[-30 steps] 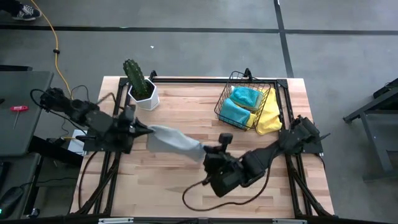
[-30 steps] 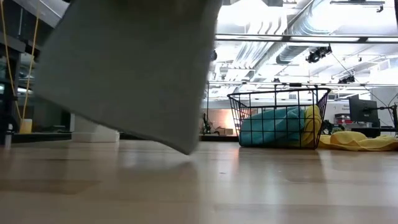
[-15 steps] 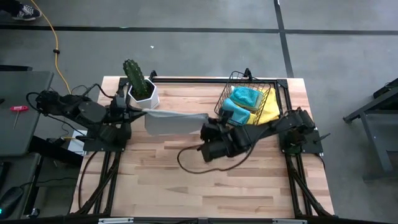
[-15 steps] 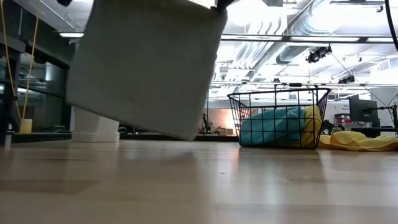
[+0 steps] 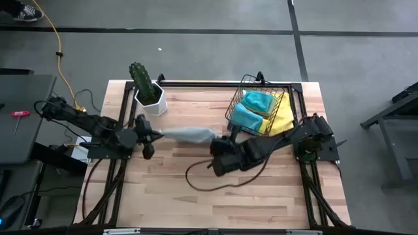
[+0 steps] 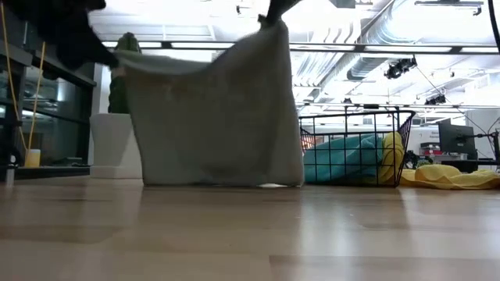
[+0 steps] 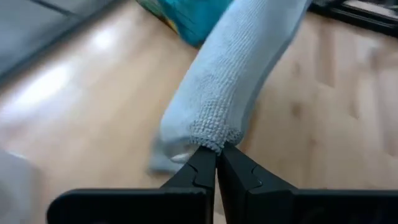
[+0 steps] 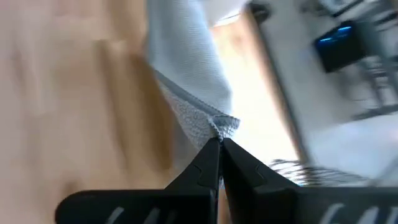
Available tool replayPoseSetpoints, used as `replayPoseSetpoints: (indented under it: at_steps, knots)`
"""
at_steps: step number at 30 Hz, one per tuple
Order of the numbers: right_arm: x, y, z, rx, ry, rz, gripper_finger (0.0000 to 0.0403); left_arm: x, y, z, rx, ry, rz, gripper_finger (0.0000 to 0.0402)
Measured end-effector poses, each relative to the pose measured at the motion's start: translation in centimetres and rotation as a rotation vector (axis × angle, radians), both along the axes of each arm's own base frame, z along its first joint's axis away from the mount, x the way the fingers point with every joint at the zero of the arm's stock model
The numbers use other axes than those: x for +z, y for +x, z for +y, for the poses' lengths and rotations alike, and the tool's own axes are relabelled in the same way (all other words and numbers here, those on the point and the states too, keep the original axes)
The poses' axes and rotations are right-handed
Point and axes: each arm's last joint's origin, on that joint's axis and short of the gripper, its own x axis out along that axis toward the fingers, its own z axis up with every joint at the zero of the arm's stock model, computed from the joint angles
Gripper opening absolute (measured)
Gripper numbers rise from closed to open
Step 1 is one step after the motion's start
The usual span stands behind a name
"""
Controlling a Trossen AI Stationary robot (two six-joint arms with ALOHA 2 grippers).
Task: Fold microfiber towels
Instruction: Fold the gray microfiber towel
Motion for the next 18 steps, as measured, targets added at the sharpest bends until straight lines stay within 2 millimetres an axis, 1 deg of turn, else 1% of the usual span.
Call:
replayPoseSetpoints:
  at_steps: [5,7,11,14,18]
  knots:
    - [-4.4,-0.1,3.0,0.064,0.146,-0.022,0.0000,-2.7,0.2,-1.5,-0.092,-0.185,-0.021,0.0000]
    - [-6.4,-0.5,4.2,0.082,0.197,-0.024,0.0000,-3.6,0.2,-2.3,-0.127,-0.270,-0.034,0.0000]
    - [-9.4,-1.3,6.3,0.107,0.305,-0.073,0.0000,-5.6,0.1,-4.0,-0.174,-0.431,-0.066,0.0000]
    - [-10.8,-2.1,7.5,0.132,0.387,-0.078,0.0000,-7.2,-0.1,-5.3,-0.200,-0.552,-0.098,0.0000]
    - [-11.6,-2.9,8.8,0.142,0.451,-0.073,0.0000,-9.2,-0.4,-7.1,-0.215,-0.691,-0.113,0.0000]
